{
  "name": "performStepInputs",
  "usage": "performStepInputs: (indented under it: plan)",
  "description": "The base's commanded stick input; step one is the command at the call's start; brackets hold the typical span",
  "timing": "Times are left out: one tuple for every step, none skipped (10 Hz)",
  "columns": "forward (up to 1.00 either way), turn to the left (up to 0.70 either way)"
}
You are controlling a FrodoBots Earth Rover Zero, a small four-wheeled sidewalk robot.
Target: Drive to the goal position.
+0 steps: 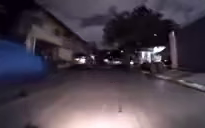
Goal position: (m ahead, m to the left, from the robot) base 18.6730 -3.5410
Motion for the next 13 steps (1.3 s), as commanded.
performStepInputs:
  plan:
    - [1.0,0.0]
    - [1.0,0.0]
    - [1.0,0.0]
    - [1.0,0.0]
    - [1.0,0.0]
    - [1.0,0.0]
    - [1.0,0.0]
    - [1.0,0.0]
    - [1.0,0.0]
    - [1.0,0.0]
    - [1.0,0.0]
    - [1.0,0.0]
    - [1.0,0.0]
